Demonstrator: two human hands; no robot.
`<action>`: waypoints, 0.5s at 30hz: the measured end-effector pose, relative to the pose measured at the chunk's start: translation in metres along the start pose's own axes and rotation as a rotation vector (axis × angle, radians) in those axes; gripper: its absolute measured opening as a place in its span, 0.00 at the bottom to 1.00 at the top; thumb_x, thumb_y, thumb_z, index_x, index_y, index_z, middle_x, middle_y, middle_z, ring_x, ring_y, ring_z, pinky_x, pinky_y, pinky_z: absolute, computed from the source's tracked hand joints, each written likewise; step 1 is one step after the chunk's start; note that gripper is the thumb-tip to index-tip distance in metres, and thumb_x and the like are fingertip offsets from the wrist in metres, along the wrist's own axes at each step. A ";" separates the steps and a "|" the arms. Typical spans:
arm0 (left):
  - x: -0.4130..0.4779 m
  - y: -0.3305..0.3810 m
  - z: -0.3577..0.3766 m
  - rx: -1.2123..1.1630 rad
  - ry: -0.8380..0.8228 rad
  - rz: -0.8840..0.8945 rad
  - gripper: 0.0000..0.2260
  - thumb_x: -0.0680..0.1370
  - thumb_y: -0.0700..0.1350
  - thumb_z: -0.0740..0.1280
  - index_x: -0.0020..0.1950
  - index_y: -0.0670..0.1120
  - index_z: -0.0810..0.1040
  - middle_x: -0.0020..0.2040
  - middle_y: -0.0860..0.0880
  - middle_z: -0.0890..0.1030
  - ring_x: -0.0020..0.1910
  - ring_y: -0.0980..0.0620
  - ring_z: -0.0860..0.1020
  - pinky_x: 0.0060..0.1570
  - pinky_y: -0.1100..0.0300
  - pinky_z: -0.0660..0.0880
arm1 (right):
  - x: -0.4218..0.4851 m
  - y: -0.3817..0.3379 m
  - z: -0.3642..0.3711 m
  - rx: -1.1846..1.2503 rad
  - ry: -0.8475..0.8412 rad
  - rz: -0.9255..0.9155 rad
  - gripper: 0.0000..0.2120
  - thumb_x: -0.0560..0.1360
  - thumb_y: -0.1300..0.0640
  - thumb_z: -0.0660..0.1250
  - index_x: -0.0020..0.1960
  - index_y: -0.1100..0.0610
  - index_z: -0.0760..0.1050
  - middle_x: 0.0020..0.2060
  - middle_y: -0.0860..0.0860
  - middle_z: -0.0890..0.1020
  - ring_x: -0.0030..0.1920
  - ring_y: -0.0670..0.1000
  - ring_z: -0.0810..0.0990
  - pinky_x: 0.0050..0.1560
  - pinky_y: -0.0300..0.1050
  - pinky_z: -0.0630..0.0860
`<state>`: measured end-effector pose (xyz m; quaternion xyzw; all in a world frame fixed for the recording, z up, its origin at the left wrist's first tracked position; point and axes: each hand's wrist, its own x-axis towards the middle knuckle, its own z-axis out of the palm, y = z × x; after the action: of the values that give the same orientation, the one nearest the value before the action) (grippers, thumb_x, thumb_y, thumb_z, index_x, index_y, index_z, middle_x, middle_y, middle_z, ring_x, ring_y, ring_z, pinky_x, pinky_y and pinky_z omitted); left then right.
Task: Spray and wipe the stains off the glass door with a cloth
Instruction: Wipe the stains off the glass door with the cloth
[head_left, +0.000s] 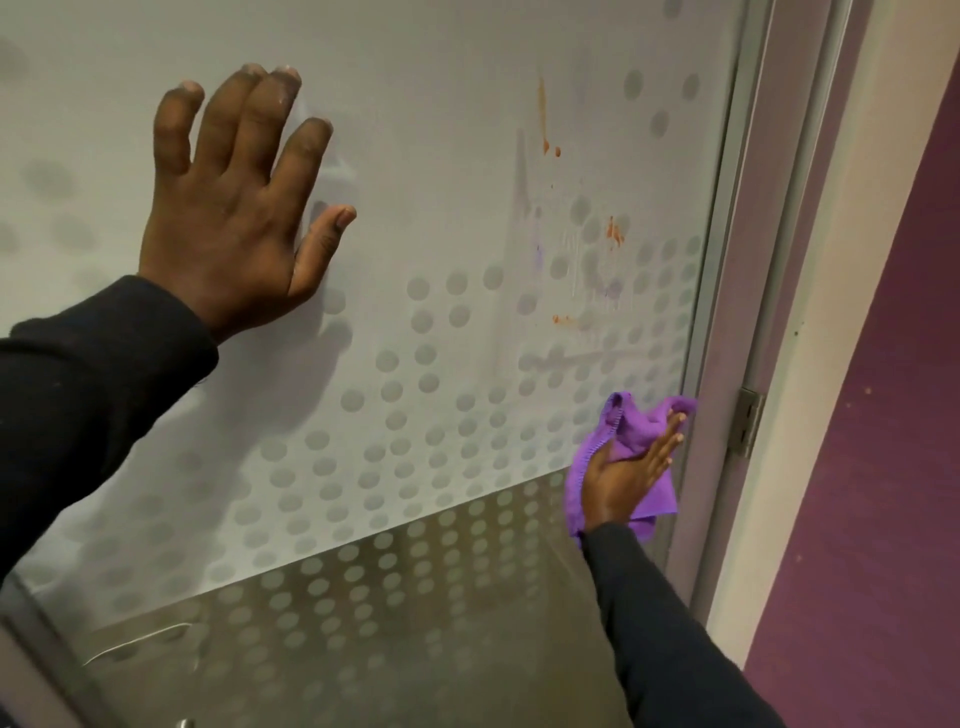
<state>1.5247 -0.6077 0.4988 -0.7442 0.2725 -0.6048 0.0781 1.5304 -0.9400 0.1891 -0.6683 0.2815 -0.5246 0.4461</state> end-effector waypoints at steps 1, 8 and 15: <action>0.000 0.000 0.000 0.003 -0.003 -0.001 0.28 0.82 0.60 0.50 0.73 0.41 0.63 0.78 0.37 0.60 0.77 0.37 0.57 0.73 0.38 0.52 | -0.013 -0.014 0.007 0.010 0.008 -0.004 0.42 0.77 0.42 0.57 0.82 0.62 0.46 0.82 0.58 0.51 0.82 0.60 0.50 0.78 0.66 0.52; -0.001 0.000 0.002 0.005 0.037 0.016 0.27 0.83 0.59 0.51 0.73 0.40 0.65 0.77 0.37 0.62 0.76 0.37 0.59 0.73 0.38 0.54 | -0.095 -0.104 0.027 -0.147 -0.248 -0.742 0.51 0.70 0.42 0.64 0.82 0.58 0.41 0.81 0.61 0.43 0.81 0.66 0.42 0.79 0.66 0.39; 0.000 -0.002 0.005 0.025 0.084 0.023 0.27 0.83 0.58 0.52 0.72 0.40 0.67 0.76 0.37 0.64 0.76 0.37 0.61 0.73 0.41 0.53 | 0.035 -0.092 -0.001 -0.085 -0.112 -0.725 0.39 0.77 0.49 0.61 0.82 0.60 0.50 0.82 0.57 0.50 0.82 0.59 0.47 0.79 0.66 0.46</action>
<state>1.5301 -0.6073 0.4982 -0.7139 0.2763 -0.6381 0.0830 1.5310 -0.9291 0.2869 -0.7702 0.0232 -0.5991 0.2175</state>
